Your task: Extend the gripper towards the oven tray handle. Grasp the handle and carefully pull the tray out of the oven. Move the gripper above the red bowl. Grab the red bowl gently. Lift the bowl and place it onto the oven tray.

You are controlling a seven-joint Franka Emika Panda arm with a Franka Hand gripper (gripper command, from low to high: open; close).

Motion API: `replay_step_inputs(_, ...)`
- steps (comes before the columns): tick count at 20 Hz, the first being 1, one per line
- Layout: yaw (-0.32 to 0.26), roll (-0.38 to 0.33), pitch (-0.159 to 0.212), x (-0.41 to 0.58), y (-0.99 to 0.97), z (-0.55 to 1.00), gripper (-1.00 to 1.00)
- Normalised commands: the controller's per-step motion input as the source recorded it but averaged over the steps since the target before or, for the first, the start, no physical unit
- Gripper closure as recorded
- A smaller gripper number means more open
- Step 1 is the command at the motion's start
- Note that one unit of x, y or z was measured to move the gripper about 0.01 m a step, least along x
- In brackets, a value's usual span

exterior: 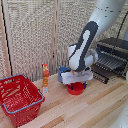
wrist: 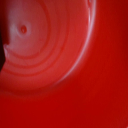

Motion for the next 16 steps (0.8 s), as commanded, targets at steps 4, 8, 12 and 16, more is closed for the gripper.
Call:
replay_step_inputs(4,0.016,0.000,-0.008,-0.020,-0.01,0.00,1.00)
replay_step_inputs(8,0.044,0.000,-0.014,0.000,0.00,0.00,1.00)
replay_step_inputs(12,0.006,0.000,-0.054,0.000,0.00,0.00,1.00)
replay_step_inputs(16,-0.014,0.006,-0.103,0.000,0.00,0.01,1.00)
